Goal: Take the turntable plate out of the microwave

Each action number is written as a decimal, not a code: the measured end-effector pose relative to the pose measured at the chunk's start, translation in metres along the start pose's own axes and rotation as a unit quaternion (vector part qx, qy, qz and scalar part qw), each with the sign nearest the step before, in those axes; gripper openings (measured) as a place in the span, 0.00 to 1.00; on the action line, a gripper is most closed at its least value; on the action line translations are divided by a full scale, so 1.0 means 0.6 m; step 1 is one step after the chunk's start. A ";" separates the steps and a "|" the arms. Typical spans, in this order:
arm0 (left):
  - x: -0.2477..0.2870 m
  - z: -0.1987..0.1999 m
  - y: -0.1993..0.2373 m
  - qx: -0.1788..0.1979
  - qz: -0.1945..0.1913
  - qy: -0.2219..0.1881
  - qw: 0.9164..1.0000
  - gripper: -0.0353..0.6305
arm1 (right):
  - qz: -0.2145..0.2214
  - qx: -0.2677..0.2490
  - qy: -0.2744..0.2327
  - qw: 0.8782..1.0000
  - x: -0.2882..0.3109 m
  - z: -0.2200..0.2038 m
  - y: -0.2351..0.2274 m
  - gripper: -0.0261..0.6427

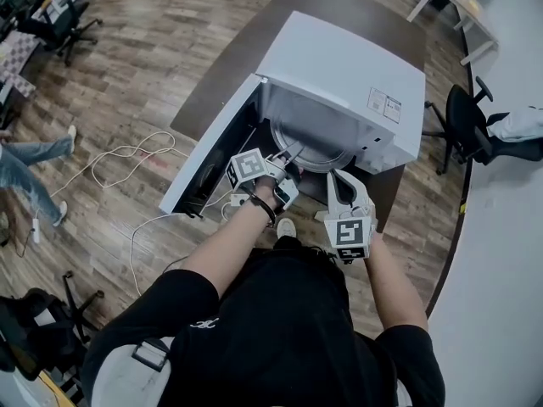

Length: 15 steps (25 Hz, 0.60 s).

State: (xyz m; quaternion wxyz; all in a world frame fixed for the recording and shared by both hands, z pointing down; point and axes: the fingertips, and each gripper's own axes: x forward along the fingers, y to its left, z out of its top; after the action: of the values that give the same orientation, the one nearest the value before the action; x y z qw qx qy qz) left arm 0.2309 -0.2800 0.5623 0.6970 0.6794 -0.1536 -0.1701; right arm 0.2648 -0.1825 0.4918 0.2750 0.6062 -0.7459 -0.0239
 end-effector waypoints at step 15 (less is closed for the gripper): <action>-0.087 -0.053 -0.080 0.004 -0.069 0.049 0.996 0.11 | -0.101 0.233 -0.077 0.964 -0.091 0.045 -0.067 0.05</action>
State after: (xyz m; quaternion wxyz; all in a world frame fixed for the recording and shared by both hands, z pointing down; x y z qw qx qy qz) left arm 0.1972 -0.2292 0.5146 0.6874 0.6989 -0.0730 -0.1838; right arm 0.2949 -0.1509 0.4335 0.0643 0.7222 -0.6845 0.0759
